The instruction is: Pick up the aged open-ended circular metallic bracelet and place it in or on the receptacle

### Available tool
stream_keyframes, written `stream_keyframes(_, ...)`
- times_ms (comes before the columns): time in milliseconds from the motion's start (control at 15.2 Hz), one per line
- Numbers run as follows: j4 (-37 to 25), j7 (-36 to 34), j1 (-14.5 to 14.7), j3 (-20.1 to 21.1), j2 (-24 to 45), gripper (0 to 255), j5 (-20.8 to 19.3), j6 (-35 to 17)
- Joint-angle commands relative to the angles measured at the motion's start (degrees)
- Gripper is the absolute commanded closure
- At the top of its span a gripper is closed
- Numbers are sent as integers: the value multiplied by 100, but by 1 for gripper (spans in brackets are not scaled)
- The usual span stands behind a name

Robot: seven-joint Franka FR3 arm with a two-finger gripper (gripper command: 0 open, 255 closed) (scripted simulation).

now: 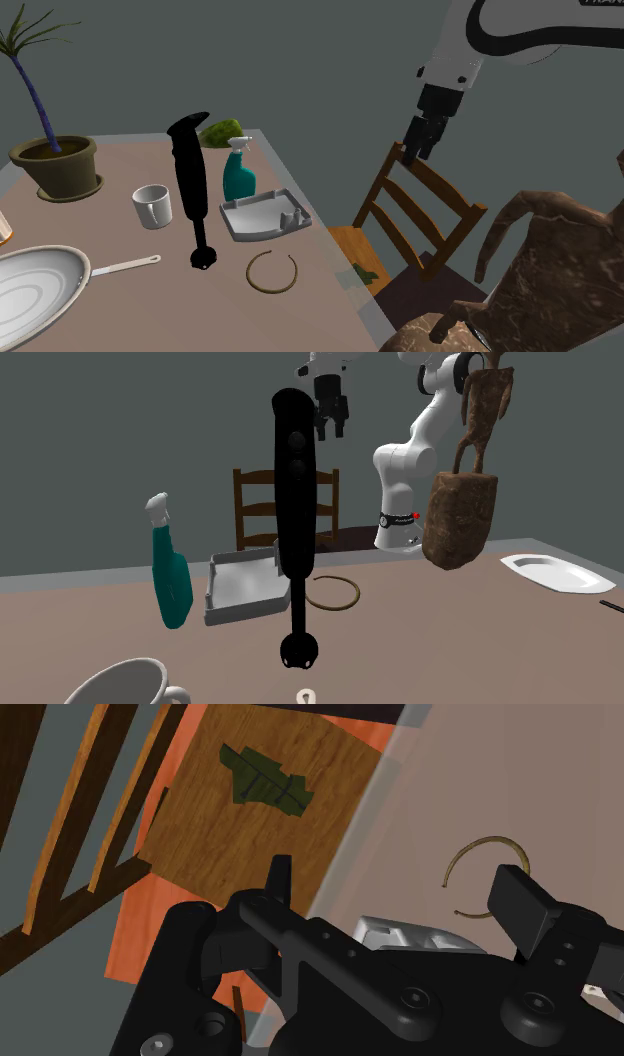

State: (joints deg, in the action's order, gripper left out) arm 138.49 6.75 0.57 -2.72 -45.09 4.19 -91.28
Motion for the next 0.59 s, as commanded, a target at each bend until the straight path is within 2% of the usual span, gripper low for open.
stream_keyframes(0,0,0,0,0,0,0,0,0)
stream_keyframes(528,418,-667,246,700,986,0,350,-1309)
